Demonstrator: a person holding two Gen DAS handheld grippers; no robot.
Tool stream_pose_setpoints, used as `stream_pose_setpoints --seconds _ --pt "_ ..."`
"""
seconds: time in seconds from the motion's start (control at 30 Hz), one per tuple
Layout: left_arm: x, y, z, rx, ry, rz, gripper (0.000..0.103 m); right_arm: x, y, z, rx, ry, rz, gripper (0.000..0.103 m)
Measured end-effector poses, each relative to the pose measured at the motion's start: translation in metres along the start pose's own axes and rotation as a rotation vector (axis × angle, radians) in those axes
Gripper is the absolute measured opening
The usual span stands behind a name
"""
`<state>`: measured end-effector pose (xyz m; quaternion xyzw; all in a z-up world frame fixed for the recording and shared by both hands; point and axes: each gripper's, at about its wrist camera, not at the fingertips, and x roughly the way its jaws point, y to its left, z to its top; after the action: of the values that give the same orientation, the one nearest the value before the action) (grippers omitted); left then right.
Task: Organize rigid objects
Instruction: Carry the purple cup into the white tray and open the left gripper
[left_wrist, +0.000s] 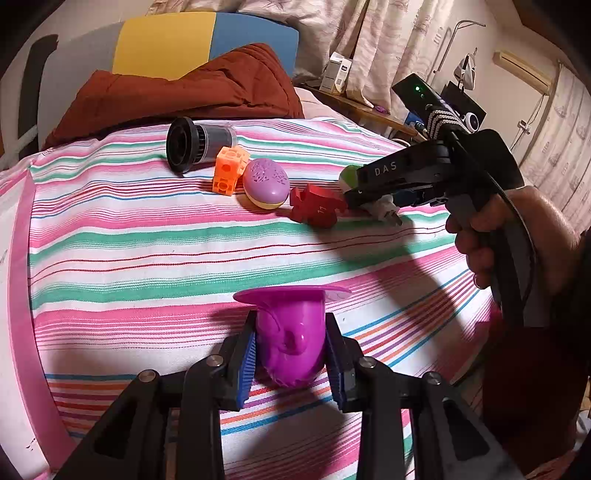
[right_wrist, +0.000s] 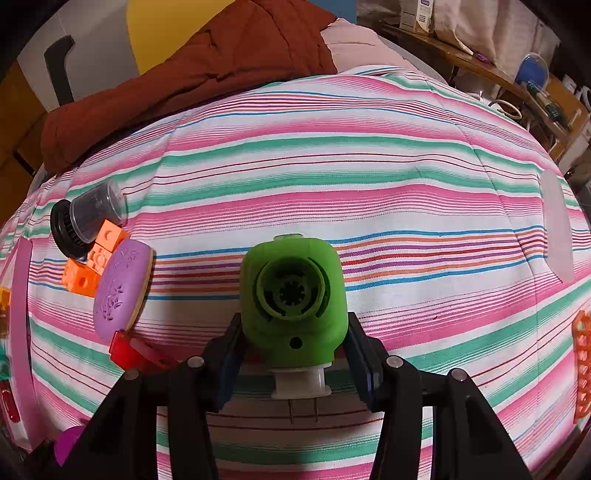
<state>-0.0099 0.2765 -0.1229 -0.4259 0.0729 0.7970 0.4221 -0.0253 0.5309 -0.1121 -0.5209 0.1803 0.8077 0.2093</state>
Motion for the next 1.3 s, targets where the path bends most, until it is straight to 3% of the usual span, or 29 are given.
stream_pose_setpoints --seconds 0.17,0.4,0.63,1.3 --pt "0.001 -0.009 -0.002 0.053 -0.007 0.039 0.032 0.000 -0.001 0.001 0.006 -0.002 0.006 0.053" --pt "0.000 -0.012 -0.003 0.075 -0.012 0.059 0.032 0.004 0.008 0.004 -0.058 -0.012 -0.044 0.052" --pt "-0.005 -0.014 -0.001 0.067 0.003 0.070 0.032 0.004 0.003 0.004 -0.057 -0.023 -0.026 0.052" --pt "-0.080 -0.009 0.001 0.014 -0.097 0.121 0.032 0.010 0.000 0.005 -0.101 -0.056 -0.049 0.053"
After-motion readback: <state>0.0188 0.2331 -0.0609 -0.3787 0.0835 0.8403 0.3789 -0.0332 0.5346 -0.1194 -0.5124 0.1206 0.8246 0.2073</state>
